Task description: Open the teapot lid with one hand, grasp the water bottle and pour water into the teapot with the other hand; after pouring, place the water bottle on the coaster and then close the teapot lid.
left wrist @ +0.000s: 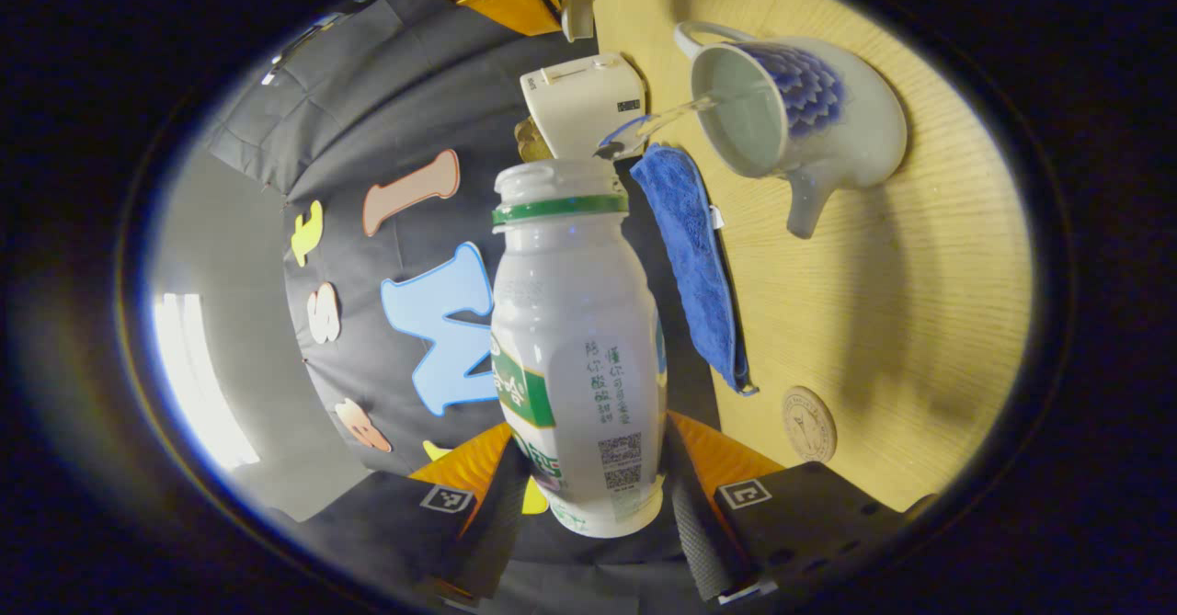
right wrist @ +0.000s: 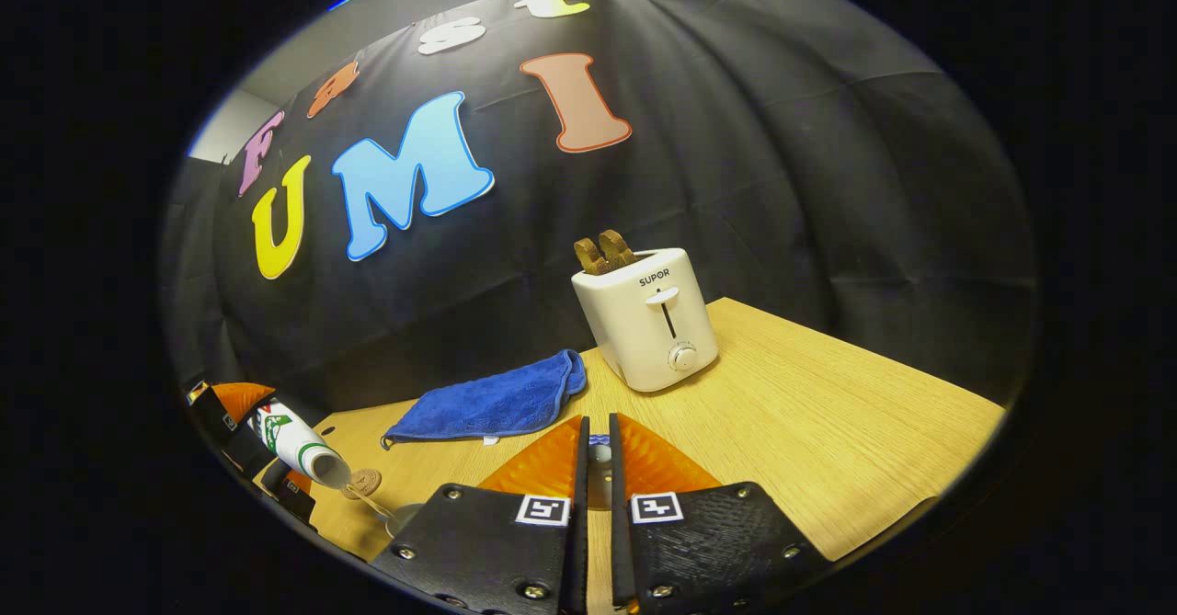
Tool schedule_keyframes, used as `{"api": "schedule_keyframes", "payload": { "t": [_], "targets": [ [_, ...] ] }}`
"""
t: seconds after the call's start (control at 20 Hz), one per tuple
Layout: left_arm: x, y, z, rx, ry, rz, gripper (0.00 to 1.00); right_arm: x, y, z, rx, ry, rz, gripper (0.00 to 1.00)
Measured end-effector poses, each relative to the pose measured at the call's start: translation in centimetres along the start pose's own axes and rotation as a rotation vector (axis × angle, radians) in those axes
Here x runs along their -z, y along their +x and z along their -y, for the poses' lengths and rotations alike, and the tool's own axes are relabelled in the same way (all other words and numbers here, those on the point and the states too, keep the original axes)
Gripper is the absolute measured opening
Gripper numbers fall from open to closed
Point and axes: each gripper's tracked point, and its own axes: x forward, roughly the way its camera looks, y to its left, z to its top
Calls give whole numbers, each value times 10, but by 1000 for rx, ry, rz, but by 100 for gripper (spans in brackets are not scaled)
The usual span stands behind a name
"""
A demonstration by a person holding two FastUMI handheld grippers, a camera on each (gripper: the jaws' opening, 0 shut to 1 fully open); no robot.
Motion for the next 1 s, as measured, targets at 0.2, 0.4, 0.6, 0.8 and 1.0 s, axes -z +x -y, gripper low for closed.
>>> {"api": "schedule_keyframes", "payload": {
  "t": [0.2, 0.4, 0.6, 0.8, 1.0],
  "targets": [
    [-1, 2, 0, -1, 22, 1, 78, 1, 0, 1, 0, 6, -1, 10],
    [-4, 4, -1, -4, 41, 5, 87, 1, 1, 1, -3, 12, -3, 10],
    [-4, 6, -2, -6, 64, 10, 81, 2, 1, 1, -5, 10, -6, 10],
    [-4, 7, -3, -11, 81, 18, 81, 3, 2, 0, -6, 5, -7, 10],
    [-7, 9, -7, -16, 104, 25, 81, 2, 3, 0, -7, 2, -8, 10]
  ]
}}
